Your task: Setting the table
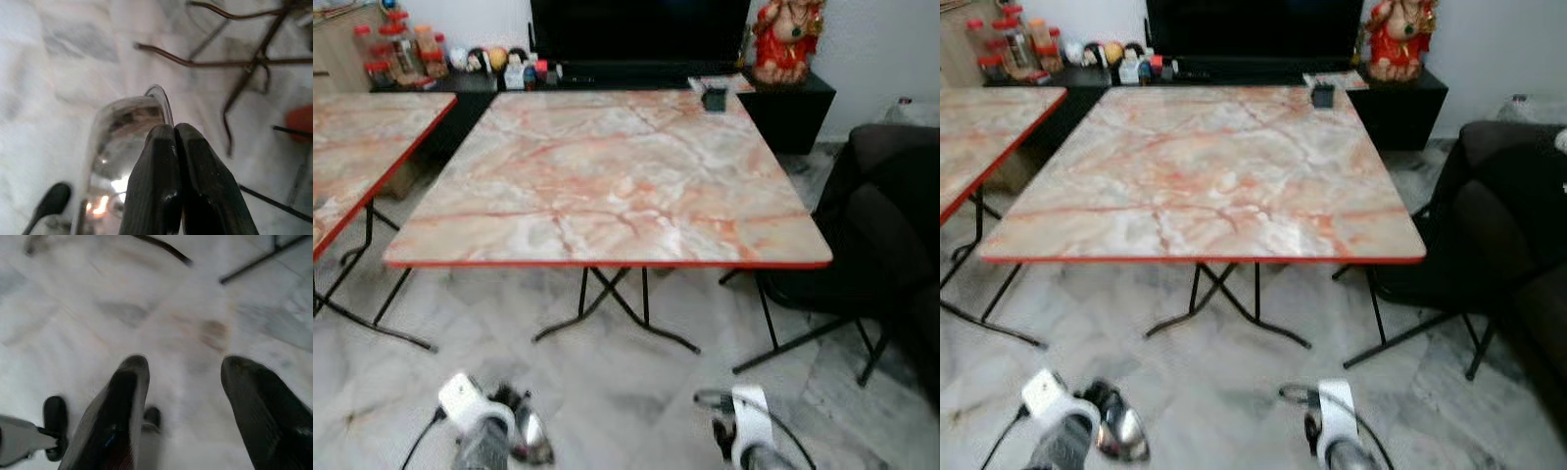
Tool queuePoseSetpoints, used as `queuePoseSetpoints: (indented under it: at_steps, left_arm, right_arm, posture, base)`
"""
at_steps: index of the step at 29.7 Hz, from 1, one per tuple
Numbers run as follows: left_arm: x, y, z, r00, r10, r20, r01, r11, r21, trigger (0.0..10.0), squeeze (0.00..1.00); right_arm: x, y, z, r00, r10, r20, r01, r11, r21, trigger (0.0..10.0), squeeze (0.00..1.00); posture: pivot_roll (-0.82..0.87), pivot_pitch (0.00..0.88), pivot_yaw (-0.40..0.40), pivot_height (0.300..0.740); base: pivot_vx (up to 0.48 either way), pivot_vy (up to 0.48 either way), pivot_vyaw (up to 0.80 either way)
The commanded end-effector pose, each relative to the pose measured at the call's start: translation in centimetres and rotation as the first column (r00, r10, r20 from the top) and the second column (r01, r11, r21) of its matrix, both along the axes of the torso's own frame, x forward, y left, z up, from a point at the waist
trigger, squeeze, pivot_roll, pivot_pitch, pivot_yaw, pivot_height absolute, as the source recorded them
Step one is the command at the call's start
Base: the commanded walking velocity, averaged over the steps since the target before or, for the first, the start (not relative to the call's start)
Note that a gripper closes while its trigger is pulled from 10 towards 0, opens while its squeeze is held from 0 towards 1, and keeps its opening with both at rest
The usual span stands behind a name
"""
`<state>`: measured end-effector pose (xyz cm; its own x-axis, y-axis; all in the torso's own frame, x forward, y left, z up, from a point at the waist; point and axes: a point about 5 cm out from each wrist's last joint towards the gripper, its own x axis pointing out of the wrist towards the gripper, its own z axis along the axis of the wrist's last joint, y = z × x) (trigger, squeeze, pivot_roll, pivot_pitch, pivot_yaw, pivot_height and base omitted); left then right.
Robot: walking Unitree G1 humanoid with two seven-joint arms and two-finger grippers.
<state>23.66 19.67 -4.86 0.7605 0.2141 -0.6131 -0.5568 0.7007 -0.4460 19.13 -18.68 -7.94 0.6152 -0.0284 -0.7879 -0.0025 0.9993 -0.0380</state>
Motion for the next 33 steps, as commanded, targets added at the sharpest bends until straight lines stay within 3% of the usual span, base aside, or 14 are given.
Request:
queuePoseSetpoints:
  at_steps: [1, 14, 33]
  left_arm:
    - [0.0, 0.8, 0.1, 1.0, 0.013, 0.002, -0.013, 1.0, 0.021, 10.0, 0.0]
    - [-1.5, 2.0, -0.5, 0.997, 0.078, -0.017, -0.077, 0.997, 0.025, 10.0, 0.0]
    - [-1.1, 2.1, -0.3, 0.997, 0.074, -0.009, -0.074, 0.997, 0.033, 10.0, 0.0]
  right_arm:
    - [0.8, 0.3, 0.4, 1.0, 0.005, 0.026, -0.005, 1.0, 0.006, 10.0, 0.0]
    - [1.0, -0.1, 0.6, 0.999, 0.005, 0.036, -0.005, 1.0, 0.003, 10.0, 0.0]
    - [1.3, -0.1, 0.7, 0.999, -0.004, 0.038, 0.004, 1.0, 0.005, 10.0, 0.0]
  posture:
    - [-0.03, 0.0, 0.001, 0.732]
    - [-0.03, 0.0, -0.007, 0.732]
    - [-0.02, 0.0, -0.018, 0.732]
  base:
    - [0.0, 0.0, 0.0]
    - [0.0, 0.0, 0.0]
    - [0.42, 0.0, 0.0]
